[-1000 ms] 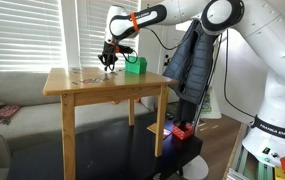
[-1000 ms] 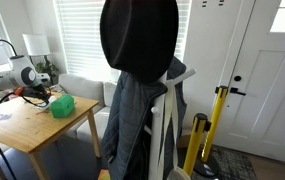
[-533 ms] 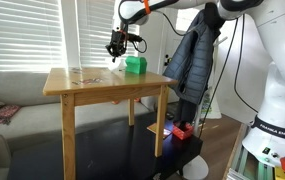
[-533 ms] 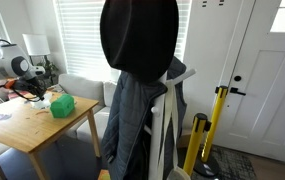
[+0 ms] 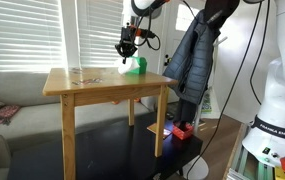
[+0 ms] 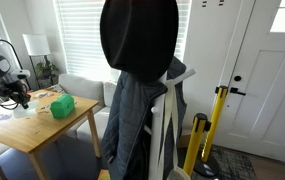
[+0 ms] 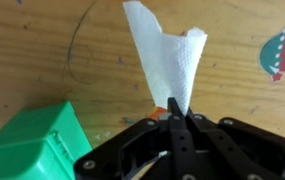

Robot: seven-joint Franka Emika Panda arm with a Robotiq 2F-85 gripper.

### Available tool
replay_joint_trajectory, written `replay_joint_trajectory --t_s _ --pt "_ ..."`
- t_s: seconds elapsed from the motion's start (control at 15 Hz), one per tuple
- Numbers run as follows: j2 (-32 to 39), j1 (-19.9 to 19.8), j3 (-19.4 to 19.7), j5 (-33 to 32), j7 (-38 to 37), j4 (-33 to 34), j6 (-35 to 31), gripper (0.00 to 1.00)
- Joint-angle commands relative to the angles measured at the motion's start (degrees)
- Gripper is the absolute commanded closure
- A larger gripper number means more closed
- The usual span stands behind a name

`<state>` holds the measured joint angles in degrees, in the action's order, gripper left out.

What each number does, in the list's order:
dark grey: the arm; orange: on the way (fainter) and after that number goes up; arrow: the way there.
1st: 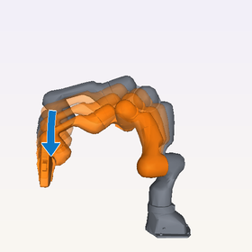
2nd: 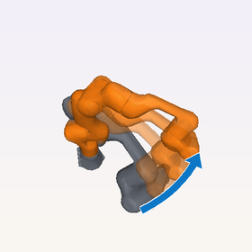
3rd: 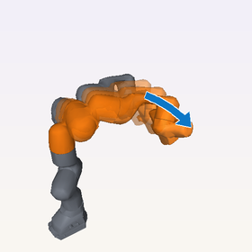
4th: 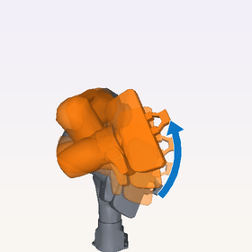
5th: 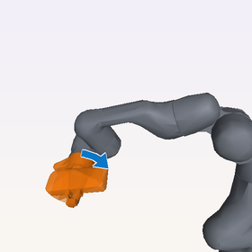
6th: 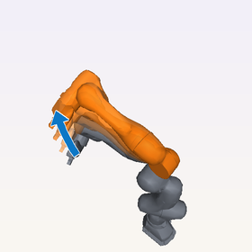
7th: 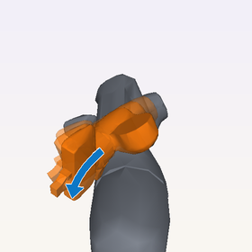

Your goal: Pick up the white paper towel and wipe the table, put the white paper towel on the bottom right side of the table

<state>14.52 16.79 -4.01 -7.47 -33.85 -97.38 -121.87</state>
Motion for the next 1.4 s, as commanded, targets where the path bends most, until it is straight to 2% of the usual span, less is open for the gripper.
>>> replay_joint_trajectory --t_s 0.0,0.27,0.47,0.8,1.0,1.07,1.13,1.33 --pt "-8.36 0.33 -1.46 0.41 -9.58 -13.96 -6.18 1.00" --pt "-13.49 -0.18 -2.29 -3.62 -23.85 -24.37 -15.04 1.00" --pt "-14.52 -1.28 -2.36 -11.30 -35.37 -28.63 -21.08 1.00" --pt "-16.39 -3.49 -2.71 -28.00 -54.96 -31.63 -20.70 1.00" --pt "-16.61 -4.41 -3.31 -32.43 -60.35 -32.22 -19.08 1.00" --pt "-16.57 -4.55 -3.56 -32.90 -60.93 -32.27 -18.81 0.74" --pt "-16.62 -4.60 -3.72 -33.32 -61.27 -32.31 -18.62 0.73" --pt "-17.89 -4.71 -4.24 -31.85 -59.67 -32.89 -18.74 0.54"
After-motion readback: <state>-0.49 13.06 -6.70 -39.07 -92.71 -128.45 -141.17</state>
